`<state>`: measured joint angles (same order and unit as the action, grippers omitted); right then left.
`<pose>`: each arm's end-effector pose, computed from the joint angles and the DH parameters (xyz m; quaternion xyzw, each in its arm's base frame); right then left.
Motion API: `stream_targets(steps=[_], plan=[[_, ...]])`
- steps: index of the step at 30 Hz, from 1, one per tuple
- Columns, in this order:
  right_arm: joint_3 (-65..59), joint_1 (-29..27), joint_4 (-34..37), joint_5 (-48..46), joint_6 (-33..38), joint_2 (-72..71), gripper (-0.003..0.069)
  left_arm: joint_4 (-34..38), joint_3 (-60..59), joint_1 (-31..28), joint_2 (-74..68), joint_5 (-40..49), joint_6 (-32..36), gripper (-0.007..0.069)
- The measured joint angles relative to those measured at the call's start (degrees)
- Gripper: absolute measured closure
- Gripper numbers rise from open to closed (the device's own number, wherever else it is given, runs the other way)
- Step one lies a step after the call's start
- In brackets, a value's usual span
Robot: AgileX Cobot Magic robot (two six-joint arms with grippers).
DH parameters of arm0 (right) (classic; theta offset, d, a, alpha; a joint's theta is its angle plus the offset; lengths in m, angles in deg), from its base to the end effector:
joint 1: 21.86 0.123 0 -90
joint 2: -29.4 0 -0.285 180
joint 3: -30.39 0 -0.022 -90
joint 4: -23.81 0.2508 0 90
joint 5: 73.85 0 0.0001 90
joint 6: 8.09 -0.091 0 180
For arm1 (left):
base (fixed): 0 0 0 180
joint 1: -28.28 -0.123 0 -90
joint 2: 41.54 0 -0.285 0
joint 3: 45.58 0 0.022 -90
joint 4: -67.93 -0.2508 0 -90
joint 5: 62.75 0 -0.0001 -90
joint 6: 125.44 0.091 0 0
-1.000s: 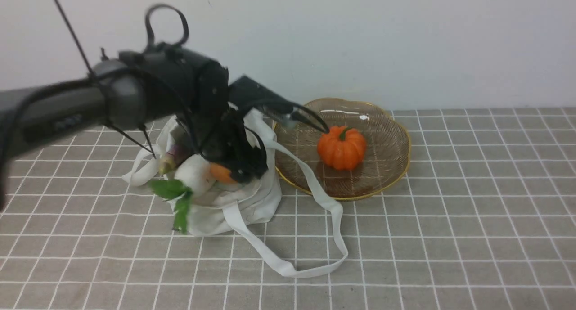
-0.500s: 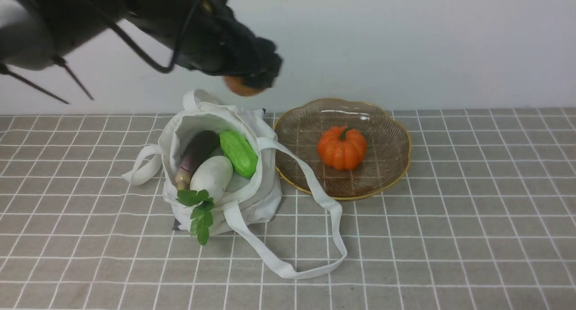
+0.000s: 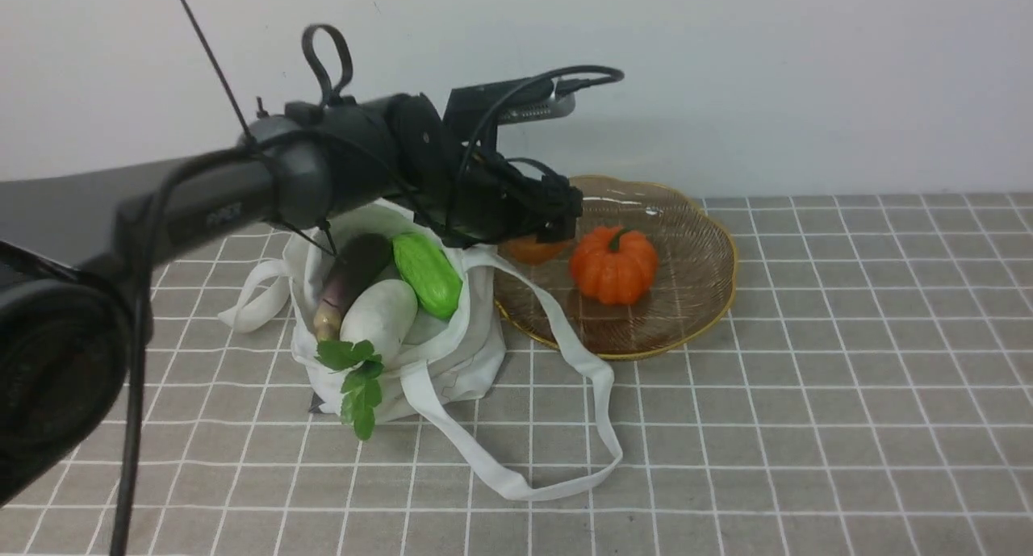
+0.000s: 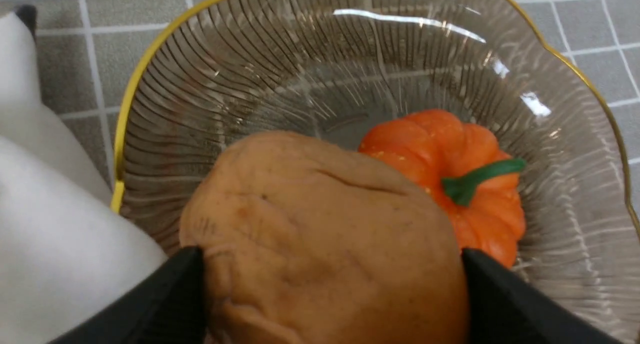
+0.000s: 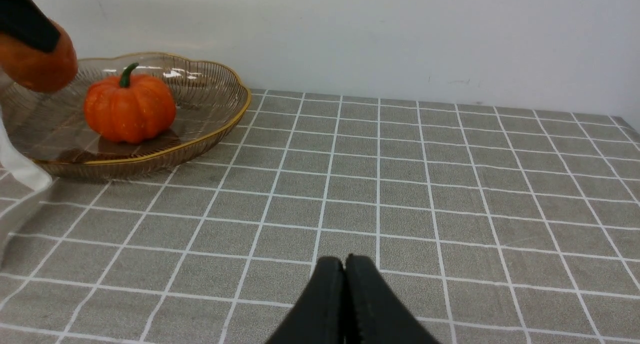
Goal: Take vegetables from bag on grey coffee tablecloth place on plate.
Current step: 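Take the potato out of the bag and place it on the plate with the left gripper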
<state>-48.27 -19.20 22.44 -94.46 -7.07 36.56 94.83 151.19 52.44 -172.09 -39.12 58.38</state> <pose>0.0530 0.0017 0.1729 -0.0322 0.8002 -0.0015 0.5989 0.4374 -0.2143 0.1951 0.0593 0.9191 -0.2240 0.3187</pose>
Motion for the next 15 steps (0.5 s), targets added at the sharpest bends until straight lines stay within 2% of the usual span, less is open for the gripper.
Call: stream_targets(steps=[2, 3, 4, 5, 11, 15], plan=[[0.0, 0.0, 0.0, 0.0, 0.0, 0.0, 0.0673, 0.33, 0.0, 0.0, -0.42, -0.23, 0.16, 0.0027], [0.0, 0.0, 0.0, 0.0, 0.0, 0.0, 0.0673, 0.8, 0.0, 0.0, -0.91, -0.49, 0.47, -0.0015], [0.0, 0.0, 0.0, 0.0, 0.0, 0.0, 0.0673, 0.8, 0.0, 0.0, -0.91, -0.49, 0.47, -0.0015], [0.0, 0.0, 0.0, 0.0, 0.0, 0.0, 0.0673, 0.91, 0.0, 0.0, -1.09, -0.15, 1.12, -0.0048], [0.0, 0.0, 0.0, 0.0, 0.0, 0.0, 0.0673, 0.99, 0.97, 0.0, -0.91, 3.5, 3.37, -0.0058], [0.0, 0.0, 0.0, 0.0, 0.0, 0.0, 0.0673, 0.53, 3.96, 0.0, 1.63, 9.48, 4.63, -0.006]])
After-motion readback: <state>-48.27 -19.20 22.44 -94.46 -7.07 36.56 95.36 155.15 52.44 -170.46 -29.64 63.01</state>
